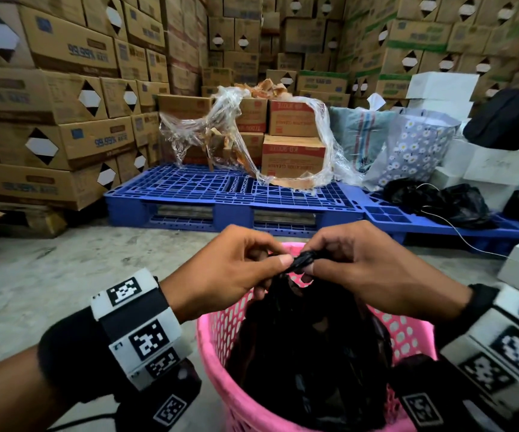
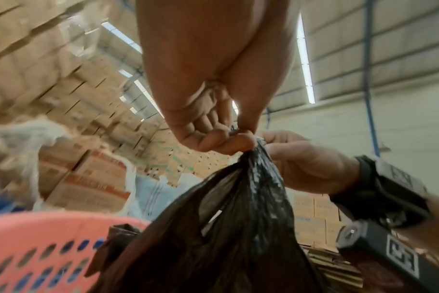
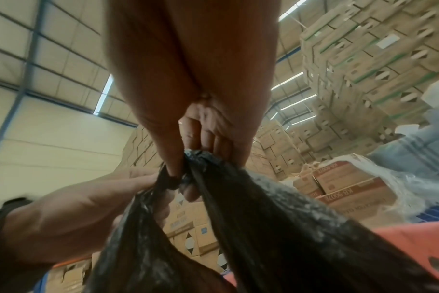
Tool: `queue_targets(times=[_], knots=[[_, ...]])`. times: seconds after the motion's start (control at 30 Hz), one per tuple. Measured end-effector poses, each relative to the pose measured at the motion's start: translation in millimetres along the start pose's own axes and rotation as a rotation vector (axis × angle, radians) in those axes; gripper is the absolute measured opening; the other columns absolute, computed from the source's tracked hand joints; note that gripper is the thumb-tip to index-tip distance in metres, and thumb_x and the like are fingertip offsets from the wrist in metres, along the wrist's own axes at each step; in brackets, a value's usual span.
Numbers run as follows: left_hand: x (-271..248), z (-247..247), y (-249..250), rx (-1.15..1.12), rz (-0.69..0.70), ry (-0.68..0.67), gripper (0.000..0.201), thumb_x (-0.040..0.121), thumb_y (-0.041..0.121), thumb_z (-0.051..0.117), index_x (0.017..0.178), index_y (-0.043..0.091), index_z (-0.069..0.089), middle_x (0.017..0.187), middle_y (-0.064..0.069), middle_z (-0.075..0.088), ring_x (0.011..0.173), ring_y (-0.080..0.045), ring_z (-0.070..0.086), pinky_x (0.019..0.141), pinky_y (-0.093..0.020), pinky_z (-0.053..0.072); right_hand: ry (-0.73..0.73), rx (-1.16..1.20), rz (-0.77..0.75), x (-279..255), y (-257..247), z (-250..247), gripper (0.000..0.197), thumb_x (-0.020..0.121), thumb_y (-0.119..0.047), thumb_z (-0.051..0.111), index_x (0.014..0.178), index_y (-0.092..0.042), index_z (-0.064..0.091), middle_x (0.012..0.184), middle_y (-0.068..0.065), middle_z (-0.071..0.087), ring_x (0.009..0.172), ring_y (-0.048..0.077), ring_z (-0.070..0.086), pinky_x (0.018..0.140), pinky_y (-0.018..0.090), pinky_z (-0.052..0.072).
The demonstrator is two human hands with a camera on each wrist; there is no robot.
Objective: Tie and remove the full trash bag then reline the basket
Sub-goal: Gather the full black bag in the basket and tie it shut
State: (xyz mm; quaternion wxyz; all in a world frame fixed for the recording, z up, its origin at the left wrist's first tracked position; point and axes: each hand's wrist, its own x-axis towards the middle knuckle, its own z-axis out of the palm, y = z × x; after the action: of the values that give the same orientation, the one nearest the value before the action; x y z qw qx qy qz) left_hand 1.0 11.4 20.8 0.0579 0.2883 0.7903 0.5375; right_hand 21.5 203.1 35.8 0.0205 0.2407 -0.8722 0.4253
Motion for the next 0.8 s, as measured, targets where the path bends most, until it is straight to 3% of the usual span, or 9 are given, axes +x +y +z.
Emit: queue_targets(times=[0.07, 0.13, 0.23, 0.33, 0.4, 0.47, 0.57, 0.67, 0.8], knots=[[-1.2, -1.6, 2.1, 0.038, 0.067, 0.007, 0.021, 0.086, 0.015, 0.058, 0.102, 0.006, 0.069, 0.07, -0.032, 0.061, 0.052, -0.018, 0.054, 0.049, -0.017, 0.042, 0.001, 0.06, 0.061, 0.4, -0.2, -0.5, 0.007, 0.085, -0.003, 0.061, 0.082, 0.0, 0.066, 0.084, 0.022, 0.074, 0.073, 0.027, 0.064, 0.078, 0.062, 0.048], [-1.3, -3.6, 2.8, 0.045, 0.069, -0.033, 0.019, 0.087, 0.014, 0.058, 0.097, 0.003, 0.069, 0.072, -0.034, 0.06, 0.053, -0.017, 0.054, 0.05, -0.017, 0.042, 0.008, 0.061, 0.08, 1.4, 0.3, -1.1, 0.008, 0.086, -0.004, 0.06, 0.083, 0.0, 0.066, 0.086, 0.022, 0.074, 0.074, 0.026, 0.064, 0.081, 0.061, 0.048], [0.6, -7.4, 0.6, -0.004, 0.006, -0.097, 0.023, 0.089, 0.012, 0.053, 0.089, -0.009, 0.064, 0.066, -0.023, 0.05, 0.051, -0.014, 0.047, 0.049, -0.016, 0.039, 0.04, -0.117, 0.024, 3.1, 0.5, -0.3, 0.009, 0.084, -0.013, 0.062, 0.081, -0.008, 0.069, 0.08, 0.013, 0.074, 0.073, 0.026, 0.068, 0.077, 0.056, 0.052], [1.2, -9.2, -3.0, -0.106, -0.074, -0.218, 0.023, 0.089, 0.016, 0.053, 0.082, -0.004, 0.061, 0.067, -0.015, 0.045, 0.05, -0.012, 0.043, 0.049, -0.017, 0.037, 0.134, -0.29, -0.066, 2.0, 0.2, 1.8, 0.003, 0.076, -0.018, 0.071, 0.077, -0.017, 0.069, 0.072, -0.001, 0.067, 0.065, 0.011, 0.062, 0.065, 0.036, 0.053], [1.4, -9.2, -4.6, -0.17, -0.107, -0.225, 0.019, 0.086, 0.019, 0.053, 0.078, 0.004, 0.062, 0.06, -0.008, 0.043, 0.048, -0.01, 0.041, 0.048, -0.016, 0.036, 0.22, -0.263, -0.068, -1.3, -1.3, 0.8, 0.015, 0.07, -0.022, 0.076, 0.07, -0.018, 0.061, 0.059, -0.004, 0.057, 0.052, 0.007, 0.05, 0.052, 0.026, 0.044], [2.4, -9.2, -5.7, -0.223, -0.14, -0.176, 0.02, 0.09, 0.014, 0.053, 0.073, 0.009, 0.062, 0.056, -0.002, 0.041, 0.047, -0.01, 0.04, 0.047, -0.016, 0.033, 0.184, -0.142, -0.043, -5.1, -3.4, 1.2, 0.023, 0.073, -0.028, 0.075, 0.065, -0.015, 0.059, 0.053, 0.0, 0.058, 0.047, 0.006, 0.048, 0.049, 0.027, 0.04], [3.5, -7.2, -6.6, -0.239, -0.14, -0.133, 0.021, 0.091, 0.008, 0.046, 0.075, 0.005, 0.058, 0.055, -0.001, 0.042, 0.046, -0.009, 0.041, 0.047, -0.017, 0.033, 0.081, 0.088, 0.012, -10.9, -9.6, 7.5, 0.025, 0.075, -0.035, 0.069, 0.076, -0.01, 0.065, 0.067, 0.014, 0.07, 0.055, 0.015, 0.063, 0.055, 0.029, 0.051], [4.7, -4.2, -6.5, -0.248, -0.121, -0.132, 0.018, 0.091, 0.005, 0.046, 0.078, 0.002, 0.058, 0.054, 0.001, 0.046, 0.047, -0.01, 0.045, 0.05, -0.019, 0.036, 0.118, 0.098, -0.022, -10.9, -8.3, 16.3, 0.015, 0.075, -0.016, 0.075, 0.081, -0.007, 0.063, 0.067, 0.012, 0.069, 0.056, 0.014, 0.063, 0.055, 0.027, 0.052], [3.5, -2.8, -8.0, -0.11, -0.012, -0.071, 0.017, 0.089, 0.005, 0.052, 0.085, -0.008, 0.062, 0.059, -0.008, 0.053, 0.048, -0.011, 0.05, 0.049, -0.018, 0.04, 0.117, 0.155, 0.029, -9.0, -1.6, 10.5, 0.006, 0.08, 0.001, 0.067, 0.076, 0.003, 0.062, 0.062, 0.014, 0.066, 0.048, 0.015, 0.061, 0.046, 0.021, 0.051]])
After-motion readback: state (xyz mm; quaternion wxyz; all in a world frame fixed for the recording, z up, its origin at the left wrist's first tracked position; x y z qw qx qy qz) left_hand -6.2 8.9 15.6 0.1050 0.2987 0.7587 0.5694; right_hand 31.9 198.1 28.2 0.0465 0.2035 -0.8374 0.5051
